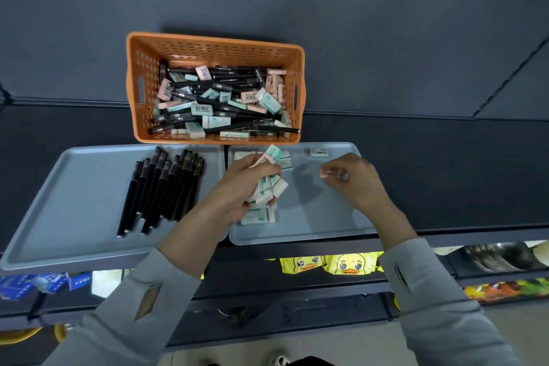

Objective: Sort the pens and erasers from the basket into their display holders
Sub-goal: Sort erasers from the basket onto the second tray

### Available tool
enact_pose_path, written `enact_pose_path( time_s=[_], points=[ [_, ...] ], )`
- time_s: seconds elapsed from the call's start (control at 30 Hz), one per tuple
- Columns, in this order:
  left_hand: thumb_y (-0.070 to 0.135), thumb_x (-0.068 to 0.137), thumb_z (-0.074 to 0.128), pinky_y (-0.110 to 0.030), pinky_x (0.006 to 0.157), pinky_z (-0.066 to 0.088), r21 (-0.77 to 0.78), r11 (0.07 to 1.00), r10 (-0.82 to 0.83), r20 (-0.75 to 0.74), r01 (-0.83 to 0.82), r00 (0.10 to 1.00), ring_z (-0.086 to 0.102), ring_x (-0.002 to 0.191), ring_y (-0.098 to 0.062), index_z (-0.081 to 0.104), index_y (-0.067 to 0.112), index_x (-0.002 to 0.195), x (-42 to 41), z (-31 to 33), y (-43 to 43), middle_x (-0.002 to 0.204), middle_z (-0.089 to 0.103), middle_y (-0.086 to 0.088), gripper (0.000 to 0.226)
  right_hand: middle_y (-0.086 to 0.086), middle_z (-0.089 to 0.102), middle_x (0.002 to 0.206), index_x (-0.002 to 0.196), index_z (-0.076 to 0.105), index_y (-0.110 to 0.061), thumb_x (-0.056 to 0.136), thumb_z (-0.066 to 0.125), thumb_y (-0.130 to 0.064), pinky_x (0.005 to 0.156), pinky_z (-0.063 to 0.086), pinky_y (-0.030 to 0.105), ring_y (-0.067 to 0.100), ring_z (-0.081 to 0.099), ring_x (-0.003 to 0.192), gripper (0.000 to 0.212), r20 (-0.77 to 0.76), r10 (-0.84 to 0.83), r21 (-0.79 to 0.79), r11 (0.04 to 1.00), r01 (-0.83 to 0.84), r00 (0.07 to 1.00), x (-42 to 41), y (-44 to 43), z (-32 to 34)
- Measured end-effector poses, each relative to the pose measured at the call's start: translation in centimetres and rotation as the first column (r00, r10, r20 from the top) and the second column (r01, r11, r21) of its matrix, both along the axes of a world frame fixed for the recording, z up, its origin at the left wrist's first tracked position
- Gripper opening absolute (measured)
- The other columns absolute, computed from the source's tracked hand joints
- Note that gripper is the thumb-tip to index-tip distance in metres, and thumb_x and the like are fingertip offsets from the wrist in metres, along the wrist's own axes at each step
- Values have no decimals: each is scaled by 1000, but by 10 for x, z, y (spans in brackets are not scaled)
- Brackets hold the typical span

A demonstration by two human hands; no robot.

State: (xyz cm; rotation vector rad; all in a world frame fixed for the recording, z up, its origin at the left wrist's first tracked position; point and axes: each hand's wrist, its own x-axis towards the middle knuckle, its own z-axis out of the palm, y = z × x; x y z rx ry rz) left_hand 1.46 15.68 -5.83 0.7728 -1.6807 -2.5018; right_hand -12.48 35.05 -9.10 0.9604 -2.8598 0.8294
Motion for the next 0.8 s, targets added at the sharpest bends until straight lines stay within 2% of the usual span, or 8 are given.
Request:
enact_pose_path(
  time_s=[0.2,0.33,0.47,0.53,0.6,0.63,0.7,0.8],
  points=[
    [9,86,66,-26,48,49,-76,997,-32,29,34,999,63,59,-16,62,12,100,-9,-2,20,75,65,-7,14,13,65,101,91,77,-13,84,65,0,76,43,30,31,63,92,19,-87,-156,51,986,161,984,-45,9,1],
    [8,86,66,-26,46,48,-87,996,19,19,-17,1000,62,61,-19,62,10,100,-14,-3,29,75,64,-9,15,15,64,104,96,76,-10,85,63,0,76,40,29,33,61,96,20,-92,-84,84,992,92,992,-62,-2,0],
    [6,86,65,-25,46,49,-97,995,37,33,-33,999,63,59,-17,61,11,99,-17,-2,37,71,65,-6,14,5,68,99,97,74,-15,86,64,-2,74,49,25,17,63,82,20,-122,-28,-126,992,12,992,-53,1,6],
    [5,86,65,-25,45,49,-121,992,30,48,-24,998,63,57,-16,61,10,102,-17,-3,38,72,65,-6,17,0,69,93,98,72,-19,92,64,-10,67,49,16,6,62,71,14,108,109,-335,940,-67,988,-31,-6,21],
    [5,86,64,-24,45,48,-143,990,11,56,-3,998,62,57,-16,61,9,107,-15,-4,37,73,65,-7,21,1,68,86,101,69,-21,95,63,-16,61,51,21,6,62,68,10,414,322,-477,873,-98,852,-5,-19,32],
    [5,86,64,-24,45,48,-152,988,-5,56,14,998,62,58,-16,61,8,108,-14,-3,37,72,65,-7,22,2,67,85,102,69,-21,94,64,-15,60,52,22,6,63,68,12,469,389,-498,858,-127,793,4,-25,33],
    [6,86,65,-25,46,48,-159,987,-30,58,38,998,62,59,-16,62,8,112,-10,-2,33,72,65,-7,26,3,66,84,104,69,-15,90,66,-5,61,51,20,5,62,66,17,489,416,-521,844,-126,767,15,-34,32],
    [7,87,65,-24,46,49,-61,998,34,44,-31,998,62,59,-16,64,10,115,-1,1,19,78,67,-8,28,8,68,83,100,68,-8,88,66,2,60,53,18,10,64,64,15,590,275,-562,815,141,759,17,-37,30]
  ],
)
